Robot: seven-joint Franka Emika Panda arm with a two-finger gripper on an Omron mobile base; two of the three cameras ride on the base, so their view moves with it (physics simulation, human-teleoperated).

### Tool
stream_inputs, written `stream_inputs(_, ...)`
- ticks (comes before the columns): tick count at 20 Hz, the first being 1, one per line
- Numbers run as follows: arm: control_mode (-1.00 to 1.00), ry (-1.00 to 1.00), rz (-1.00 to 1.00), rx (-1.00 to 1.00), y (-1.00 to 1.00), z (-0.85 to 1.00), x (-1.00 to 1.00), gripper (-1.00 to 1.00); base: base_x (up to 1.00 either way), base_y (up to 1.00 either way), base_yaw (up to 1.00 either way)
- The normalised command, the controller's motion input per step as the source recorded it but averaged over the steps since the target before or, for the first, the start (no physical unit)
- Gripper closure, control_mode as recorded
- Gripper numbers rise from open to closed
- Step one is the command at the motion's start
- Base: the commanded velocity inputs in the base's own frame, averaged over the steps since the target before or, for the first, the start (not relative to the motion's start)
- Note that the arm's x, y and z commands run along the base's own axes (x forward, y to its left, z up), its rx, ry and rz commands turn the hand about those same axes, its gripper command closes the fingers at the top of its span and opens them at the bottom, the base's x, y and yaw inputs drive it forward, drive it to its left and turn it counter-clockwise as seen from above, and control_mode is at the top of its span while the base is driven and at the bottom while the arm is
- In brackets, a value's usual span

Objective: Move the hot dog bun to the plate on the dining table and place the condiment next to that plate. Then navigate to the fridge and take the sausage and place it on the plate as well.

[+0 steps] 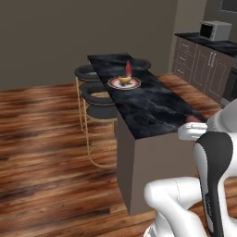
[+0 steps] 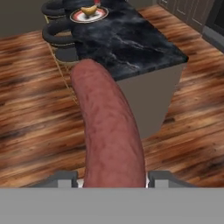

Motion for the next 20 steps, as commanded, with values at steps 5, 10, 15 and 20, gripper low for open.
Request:
stream_inputs(5,1.00,0.00,0.00,0.00,0.00,0.00,0.00,1.00,0.33,1.00,-0.23)
stream_inputs(10,1.00,0.00,0.00,0.00,0.00,0.00,0.00,1.00,0.52,1.00,-0.43)
stream_inputs(15,1.00,0.00,0.00,0.00,0.00,0.00,0.00,1.00,0.52,1.00,-0.44)
stream_inputs(20,1.00,0.00,0.00,0.00,0.00,0.00,0.00,1.00,0.54,1.00,-0.44)
